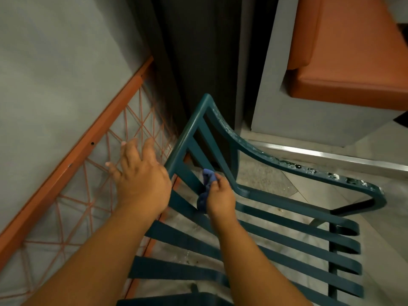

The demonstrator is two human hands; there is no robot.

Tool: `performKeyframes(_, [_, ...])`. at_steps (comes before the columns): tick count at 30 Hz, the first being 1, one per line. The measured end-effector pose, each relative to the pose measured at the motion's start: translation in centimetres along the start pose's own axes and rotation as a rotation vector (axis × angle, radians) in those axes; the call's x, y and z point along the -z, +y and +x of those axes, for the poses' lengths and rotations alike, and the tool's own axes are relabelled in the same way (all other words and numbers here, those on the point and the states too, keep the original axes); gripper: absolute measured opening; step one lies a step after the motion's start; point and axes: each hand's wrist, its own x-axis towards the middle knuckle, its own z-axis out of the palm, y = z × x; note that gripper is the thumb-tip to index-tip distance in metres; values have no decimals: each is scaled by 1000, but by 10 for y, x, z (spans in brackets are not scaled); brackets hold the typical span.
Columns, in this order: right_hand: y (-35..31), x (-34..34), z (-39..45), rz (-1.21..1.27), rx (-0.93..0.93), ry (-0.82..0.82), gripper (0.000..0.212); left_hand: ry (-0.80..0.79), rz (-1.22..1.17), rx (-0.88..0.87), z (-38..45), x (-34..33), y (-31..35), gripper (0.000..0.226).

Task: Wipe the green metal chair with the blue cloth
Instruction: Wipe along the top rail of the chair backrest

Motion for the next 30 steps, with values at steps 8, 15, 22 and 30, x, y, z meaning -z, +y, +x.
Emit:
performKeyframes(8, [-76, -23, 19, -1, 538, -2, 42, 22, -114, -274, 71, 1, 54, 52])
performKeyframes(15, [-69, -24, 57, -292, 216, -12, 46, -48, 15, -364, 95, -17, 72, 53])
performKeyframes(22, [-54, -24, 49, -190, 645, -157, 48, 81, -31, -385, 94, -23, 72, 52])
performKeyframes(30, [-14, -13, 102, -278, 48, 128, 46, 9, 236, -471, 98, -30, 72, 61])
